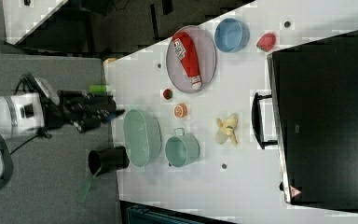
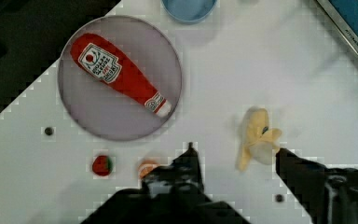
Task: Pick banana from table and place on oven.
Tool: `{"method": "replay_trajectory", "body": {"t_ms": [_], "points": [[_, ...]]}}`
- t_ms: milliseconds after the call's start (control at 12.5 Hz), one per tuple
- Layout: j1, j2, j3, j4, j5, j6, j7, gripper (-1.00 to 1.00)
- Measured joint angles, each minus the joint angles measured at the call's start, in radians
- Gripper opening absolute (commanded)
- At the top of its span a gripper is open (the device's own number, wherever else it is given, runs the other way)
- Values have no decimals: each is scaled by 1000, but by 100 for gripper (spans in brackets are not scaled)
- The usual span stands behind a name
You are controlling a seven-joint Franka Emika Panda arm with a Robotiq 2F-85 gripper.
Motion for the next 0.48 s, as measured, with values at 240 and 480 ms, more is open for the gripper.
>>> {"method": "replay_trajectory", "body": {"t_ms": [240, 480], "points": [[-21, -325, -1, -309, -4, -150, 19, 99], [-23, -524, -1, -354, 0, -123, 48, 100]]}}
